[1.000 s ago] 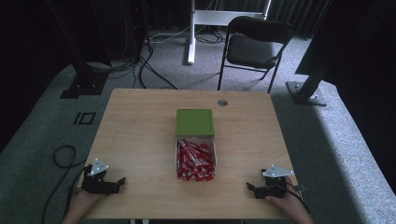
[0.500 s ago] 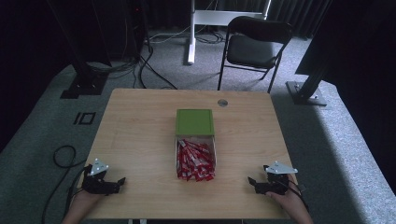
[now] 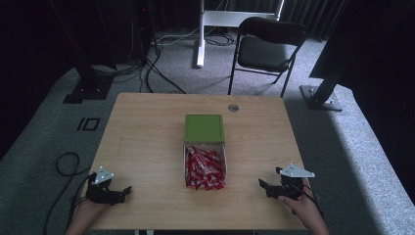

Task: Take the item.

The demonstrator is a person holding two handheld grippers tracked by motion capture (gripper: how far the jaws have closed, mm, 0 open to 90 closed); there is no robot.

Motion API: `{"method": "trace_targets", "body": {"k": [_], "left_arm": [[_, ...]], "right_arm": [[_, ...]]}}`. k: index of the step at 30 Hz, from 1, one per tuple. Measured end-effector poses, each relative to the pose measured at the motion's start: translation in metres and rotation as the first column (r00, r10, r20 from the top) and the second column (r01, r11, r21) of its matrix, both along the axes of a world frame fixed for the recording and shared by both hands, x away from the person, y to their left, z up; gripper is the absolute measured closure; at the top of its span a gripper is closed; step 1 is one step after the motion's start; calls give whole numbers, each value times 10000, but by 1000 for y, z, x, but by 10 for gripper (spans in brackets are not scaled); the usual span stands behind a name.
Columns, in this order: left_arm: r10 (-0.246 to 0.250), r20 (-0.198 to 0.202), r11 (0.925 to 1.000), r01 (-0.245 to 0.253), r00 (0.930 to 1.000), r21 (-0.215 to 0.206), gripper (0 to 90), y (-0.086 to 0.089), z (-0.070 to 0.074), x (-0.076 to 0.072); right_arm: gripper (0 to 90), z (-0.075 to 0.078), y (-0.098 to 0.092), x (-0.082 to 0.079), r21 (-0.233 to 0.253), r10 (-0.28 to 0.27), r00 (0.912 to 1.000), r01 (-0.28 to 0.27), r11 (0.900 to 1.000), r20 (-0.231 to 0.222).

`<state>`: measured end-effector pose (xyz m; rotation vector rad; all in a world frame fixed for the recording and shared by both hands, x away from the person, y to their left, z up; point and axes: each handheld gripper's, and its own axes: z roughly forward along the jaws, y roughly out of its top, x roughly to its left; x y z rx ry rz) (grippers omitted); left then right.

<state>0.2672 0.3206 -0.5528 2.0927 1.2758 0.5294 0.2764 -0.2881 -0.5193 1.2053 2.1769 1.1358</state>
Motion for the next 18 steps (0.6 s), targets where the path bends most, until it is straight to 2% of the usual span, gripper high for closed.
{"method": "trace_targets", "body": {"k": [18], "left_arm": [[13,-7,10000,-13,10000,-10,15,0,0,0]], "right_arm": [[131,24,17,9,409,196,9991,-212,9989,385]]}}
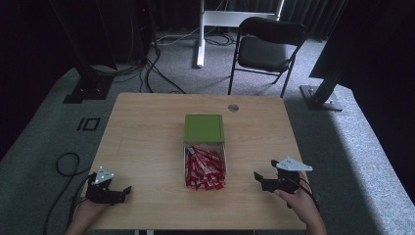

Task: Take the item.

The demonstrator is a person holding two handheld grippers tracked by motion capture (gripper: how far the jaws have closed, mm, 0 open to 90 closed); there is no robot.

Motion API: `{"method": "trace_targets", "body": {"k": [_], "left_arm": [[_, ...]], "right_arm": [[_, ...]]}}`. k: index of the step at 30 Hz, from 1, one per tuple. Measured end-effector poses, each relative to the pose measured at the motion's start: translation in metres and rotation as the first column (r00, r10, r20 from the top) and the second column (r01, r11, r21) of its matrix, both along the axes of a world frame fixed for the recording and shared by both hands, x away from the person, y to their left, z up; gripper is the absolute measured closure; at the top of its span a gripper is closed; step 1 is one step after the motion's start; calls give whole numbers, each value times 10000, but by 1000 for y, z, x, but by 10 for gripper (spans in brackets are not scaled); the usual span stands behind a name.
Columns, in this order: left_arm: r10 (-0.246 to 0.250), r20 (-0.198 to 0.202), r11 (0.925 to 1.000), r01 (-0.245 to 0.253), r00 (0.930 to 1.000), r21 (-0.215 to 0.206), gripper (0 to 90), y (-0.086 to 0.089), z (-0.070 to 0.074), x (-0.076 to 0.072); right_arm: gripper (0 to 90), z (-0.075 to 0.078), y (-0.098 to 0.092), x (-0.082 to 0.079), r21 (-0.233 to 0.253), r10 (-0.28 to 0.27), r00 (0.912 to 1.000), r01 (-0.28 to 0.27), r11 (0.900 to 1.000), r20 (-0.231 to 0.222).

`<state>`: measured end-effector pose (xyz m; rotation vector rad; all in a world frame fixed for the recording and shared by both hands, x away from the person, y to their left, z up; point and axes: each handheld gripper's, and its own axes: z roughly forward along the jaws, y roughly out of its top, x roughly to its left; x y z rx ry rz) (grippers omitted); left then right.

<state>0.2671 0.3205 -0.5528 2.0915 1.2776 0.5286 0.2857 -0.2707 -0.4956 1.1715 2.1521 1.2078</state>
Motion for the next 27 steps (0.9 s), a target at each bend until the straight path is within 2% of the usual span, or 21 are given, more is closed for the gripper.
{"method": "trace_targets", "body": {"k": [6,11,15,17,27], "left_arm": [[-1,-11,10000,1,10000,8,15,0,0,0],[-1,-13,10000,1,10000,8,14,0,0,0],[-1,-15,10000,1,10000,6,14,0,0,0],[-1,-15,10000,1,10000,5,15,0,0,0],[-1,-15,10000,1,10000,6,14,0,0,0]], "right_arm": [[131,4,7,2,150,169,9998,-170,9997,53],[131,15,16,5,325,398,9989,-406,9986,240],[131,19,19,6,312,475,9983,-485,9983,327],[131,25,24,9,297,563,9970,-579,9979,531],[131,38,41,15,406,906,9931,-938,9948,740]]}}
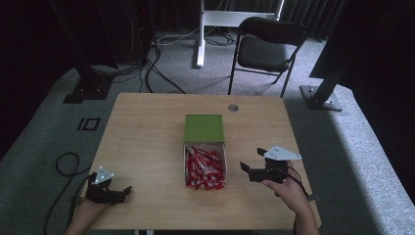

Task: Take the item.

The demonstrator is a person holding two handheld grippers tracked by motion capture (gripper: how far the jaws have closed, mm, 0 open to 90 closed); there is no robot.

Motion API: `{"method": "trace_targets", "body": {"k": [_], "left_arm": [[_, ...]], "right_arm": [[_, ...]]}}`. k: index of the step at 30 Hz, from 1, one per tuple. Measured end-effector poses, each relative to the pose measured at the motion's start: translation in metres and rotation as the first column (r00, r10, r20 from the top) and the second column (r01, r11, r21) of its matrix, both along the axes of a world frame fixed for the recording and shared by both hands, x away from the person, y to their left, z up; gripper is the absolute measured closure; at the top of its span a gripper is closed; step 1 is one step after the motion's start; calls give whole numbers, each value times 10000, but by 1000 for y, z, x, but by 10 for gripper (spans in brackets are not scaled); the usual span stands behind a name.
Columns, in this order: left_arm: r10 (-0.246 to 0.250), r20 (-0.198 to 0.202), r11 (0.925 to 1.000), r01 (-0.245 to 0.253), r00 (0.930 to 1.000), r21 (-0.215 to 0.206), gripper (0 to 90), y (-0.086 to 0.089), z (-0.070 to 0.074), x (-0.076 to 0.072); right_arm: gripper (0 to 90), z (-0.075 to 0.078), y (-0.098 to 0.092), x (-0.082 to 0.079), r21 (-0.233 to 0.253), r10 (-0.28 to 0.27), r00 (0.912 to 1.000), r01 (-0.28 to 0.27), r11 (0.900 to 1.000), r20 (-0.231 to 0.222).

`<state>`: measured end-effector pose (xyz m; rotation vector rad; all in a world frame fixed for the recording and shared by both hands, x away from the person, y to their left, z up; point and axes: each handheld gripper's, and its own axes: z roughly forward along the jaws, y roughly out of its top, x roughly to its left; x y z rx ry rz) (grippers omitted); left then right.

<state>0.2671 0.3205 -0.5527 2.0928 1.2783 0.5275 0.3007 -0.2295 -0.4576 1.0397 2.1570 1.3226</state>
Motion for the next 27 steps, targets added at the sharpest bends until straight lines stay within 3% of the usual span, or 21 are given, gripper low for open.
{"method": "trace_targets", "body": {"k": [10,27], "left_arm": [[-2,-1,10000,2,10000,1,14,0,0,0],[3,3,10000,-3,10000,-4,14,0,0,0]], "right_arm": [[132,11,23,4,85,679,9974,-681,9976,225],[132,14,59,12,85,1432,9894,-1434,9896,260]]}}
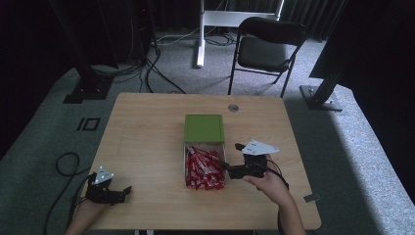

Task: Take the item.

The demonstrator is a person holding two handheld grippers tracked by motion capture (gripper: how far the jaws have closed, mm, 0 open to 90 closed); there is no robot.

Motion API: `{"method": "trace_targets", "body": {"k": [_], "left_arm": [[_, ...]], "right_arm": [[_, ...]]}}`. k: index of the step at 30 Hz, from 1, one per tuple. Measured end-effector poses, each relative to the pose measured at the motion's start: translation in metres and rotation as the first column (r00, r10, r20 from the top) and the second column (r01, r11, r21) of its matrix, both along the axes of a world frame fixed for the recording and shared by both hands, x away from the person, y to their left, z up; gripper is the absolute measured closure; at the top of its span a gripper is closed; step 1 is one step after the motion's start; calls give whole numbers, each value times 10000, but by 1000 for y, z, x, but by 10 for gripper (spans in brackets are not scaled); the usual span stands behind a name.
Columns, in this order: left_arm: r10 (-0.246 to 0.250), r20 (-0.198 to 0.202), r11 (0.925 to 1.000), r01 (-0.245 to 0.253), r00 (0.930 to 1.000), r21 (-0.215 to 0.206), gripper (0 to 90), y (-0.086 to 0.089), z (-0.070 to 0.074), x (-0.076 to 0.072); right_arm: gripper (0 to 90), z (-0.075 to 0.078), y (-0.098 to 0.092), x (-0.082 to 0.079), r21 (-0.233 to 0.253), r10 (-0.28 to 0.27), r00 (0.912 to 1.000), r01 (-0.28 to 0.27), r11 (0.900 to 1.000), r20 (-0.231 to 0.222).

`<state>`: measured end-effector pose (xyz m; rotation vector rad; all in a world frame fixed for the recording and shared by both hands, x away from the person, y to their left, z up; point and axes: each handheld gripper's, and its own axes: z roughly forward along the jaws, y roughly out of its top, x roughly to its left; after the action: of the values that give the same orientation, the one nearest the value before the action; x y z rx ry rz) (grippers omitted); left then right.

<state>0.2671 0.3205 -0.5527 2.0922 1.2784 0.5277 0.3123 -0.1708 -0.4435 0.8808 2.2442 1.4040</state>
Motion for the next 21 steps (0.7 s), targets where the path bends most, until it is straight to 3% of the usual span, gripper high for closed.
{"method": "trace_targets", "body": {"k": [21], "left_arm": [[-9,1,10000,9,10000,12,14,0,0,0]], "right_arm": [[144,-3,52,6,-148,968,9951,-971,9952,-187]]}}
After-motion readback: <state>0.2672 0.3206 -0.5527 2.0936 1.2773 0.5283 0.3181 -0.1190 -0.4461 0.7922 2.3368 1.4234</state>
